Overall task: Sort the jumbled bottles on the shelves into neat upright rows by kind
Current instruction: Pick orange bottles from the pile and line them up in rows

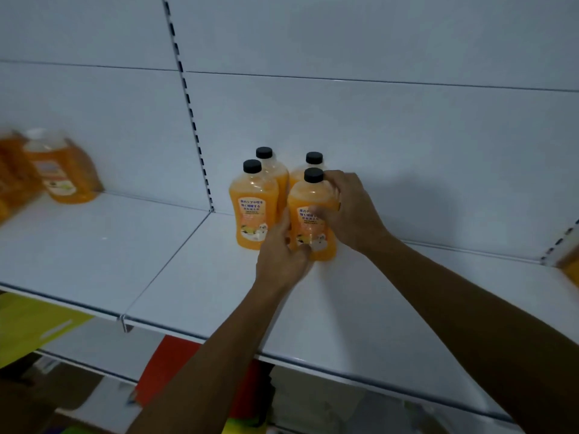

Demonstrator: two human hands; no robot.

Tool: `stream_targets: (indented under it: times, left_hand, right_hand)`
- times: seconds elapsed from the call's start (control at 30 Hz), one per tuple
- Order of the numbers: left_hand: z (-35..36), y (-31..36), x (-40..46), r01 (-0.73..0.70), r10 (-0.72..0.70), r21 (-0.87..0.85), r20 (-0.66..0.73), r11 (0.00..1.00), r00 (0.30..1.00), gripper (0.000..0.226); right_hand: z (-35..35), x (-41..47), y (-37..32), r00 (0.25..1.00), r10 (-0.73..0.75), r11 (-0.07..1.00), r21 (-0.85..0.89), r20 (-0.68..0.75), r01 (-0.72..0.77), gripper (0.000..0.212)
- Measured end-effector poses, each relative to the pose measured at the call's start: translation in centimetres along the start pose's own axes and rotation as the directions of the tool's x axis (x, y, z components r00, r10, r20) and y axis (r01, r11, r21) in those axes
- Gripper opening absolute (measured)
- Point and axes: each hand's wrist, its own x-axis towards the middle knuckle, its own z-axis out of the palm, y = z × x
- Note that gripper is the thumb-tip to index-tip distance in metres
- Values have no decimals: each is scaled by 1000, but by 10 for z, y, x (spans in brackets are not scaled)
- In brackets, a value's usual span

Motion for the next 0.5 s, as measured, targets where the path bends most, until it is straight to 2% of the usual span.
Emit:
stream_targets:
  times: [0.17, 0.37, 0.5]
  left_hand:
    - [-4, -8, 11, -25, 25, 16, -33, 1000, 999, 61]
    - [1, -16, 5, 66, -52, 119, -118, 991, 992, 71]
    - [6, -21, -7, 22, -9, 142, -87, 990, 996, 70]
  right_hand:
    - [14, 15, 0, 1000, 2, 1000, -28, -5, -2, 59]
    - [15, 17, 9, 998, -13, 997, -78, -55, 9, 61]
    - [15, 11, 14, 995, -47, 995, -92, -84, 39, 58]
